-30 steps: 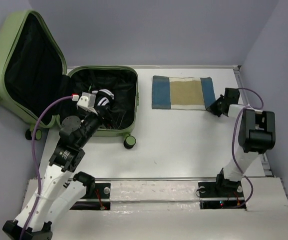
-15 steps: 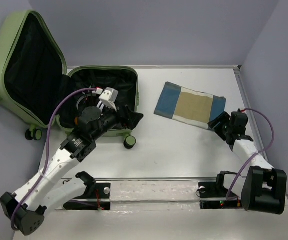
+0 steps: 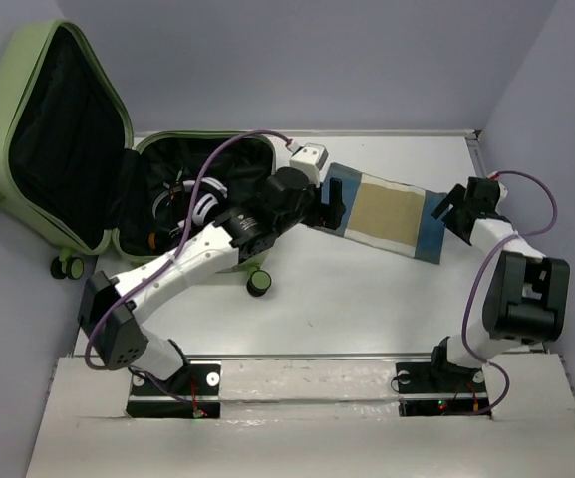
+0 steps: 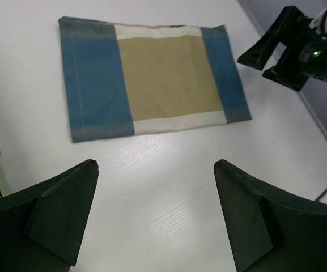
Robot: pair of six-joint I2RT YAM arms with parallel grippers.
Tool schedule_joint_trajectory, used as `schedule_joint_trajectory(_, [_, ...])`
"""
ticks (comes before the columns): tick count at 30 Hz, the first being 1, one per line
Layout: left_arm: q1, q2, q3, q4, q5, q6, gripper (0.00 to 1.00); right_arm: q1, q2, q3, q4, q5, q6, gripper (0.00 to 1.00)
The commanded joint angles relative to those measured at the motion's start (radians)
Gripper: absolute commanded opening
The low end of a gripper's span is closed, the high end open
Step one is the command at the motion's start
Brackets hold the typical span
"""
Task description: Pack the luggage
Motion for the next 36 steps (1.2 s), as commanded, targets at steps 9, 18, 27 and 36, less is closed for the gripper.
schedule_joint_trajectory(9, [0.033, 0.339, 0.37, -0.096, -0.101, 0.105, 0.99, -0.01, 0.291, 0.198, -0.128, -0.117, -0.113, 0.69])
schedule_joint_trajectory(18, [0.087, 0.475, 0.483, -0.124, -0.115, 0.129, 0.99, 0.013, 0.141, -0.001, -0.124, -0.15, -0.127, 0.07])
schedule_joint_trajectory(27, [0.097, 0.561, 0.509, -0.177, -0.054, 0.163, 0.99, 0.013, -0.367, -0.221, -0.131, -0.045, -0.054, 0.07])
schedule_joint_trajectory(36, [0.139, 0.918, 0.929, -0.374, 0.028, 0.207, 0.99, 0.013, -0.284, -0.208, -0.078, -0.111, -0.066, 0.07])
